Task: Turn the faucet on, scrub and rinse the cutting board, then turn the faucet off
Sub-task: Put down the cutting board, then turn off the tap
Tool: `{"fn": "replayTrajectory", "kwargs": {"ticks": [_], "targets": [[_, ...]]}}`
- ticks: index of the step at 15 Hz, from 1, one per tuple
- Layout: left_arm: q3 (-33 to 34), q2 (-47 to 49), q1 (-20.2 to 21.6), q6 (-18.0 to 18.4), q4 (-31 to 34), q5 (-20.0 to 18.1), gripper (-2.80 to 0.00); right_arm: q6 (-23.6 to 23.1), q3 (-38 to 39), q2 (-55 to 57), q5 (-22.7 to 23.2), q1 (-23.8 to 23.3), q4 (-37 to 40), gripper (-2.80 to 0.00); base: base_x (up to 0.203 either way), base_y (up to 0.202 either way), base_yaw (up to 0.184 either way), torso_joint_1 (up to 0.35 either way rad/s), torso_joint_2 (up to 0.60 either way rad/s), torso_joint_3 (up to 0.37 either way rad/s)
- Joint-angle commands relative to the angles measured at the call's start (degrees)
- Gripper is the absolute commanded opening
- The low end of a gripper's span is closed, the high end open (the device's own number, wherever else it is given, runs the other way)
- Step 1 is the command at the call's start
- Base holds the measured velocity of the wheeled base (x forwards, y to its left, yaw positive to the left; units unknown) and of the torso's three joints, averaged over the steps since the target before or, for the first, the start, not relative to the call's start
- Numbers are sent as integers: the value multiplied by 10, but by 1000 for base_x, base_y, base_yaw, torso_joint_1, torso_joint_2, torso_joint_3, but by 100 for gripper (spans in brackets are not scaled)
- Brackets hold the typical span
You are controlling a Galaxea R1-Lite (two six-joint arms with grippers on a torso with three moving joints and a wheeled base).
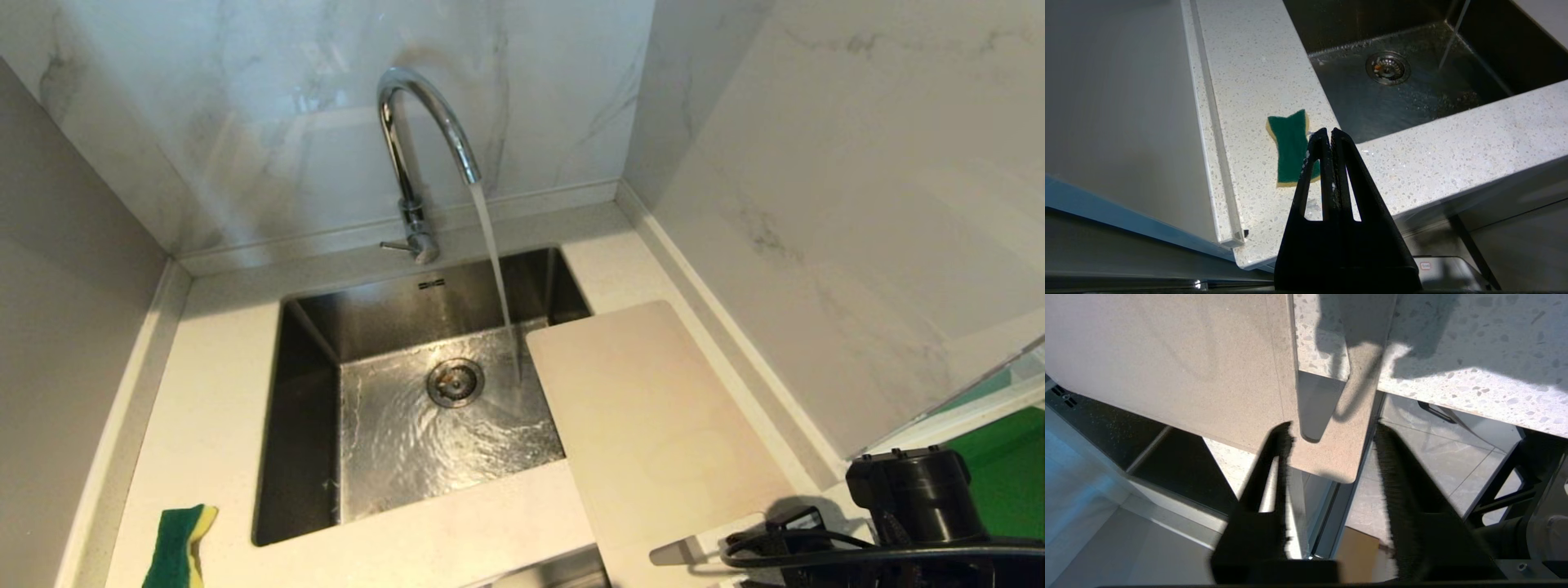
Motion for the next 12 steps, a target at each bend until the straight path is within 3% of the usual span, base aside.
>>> {"fn": "replayTrajectory", "kwargs": {"ticks": [1, 8, 10, 12], "targets": [[1, 1, 0, 0, 0, 0, -280, 5, 3, -6, 1, 0, -2, 0, 0, 0, 0, 0, 0, 0], [1, 1, 0, 0, 0, 0, -280, -4, -5, -113, -8, -4, 2, 0, 0, 0, 0, 0, 0, 0], [1, 1, 0, 0, 0, 0, -280, -37, -20, -157, -16, -6, 23, 0, 0, 0, 0, 0, 0, 0], [1, 1, 0, 0, 0, 0, -280, -78, -59, -217, -18, -6, 95, 0, 0, 0, 0, 0, 0, 0]]}}
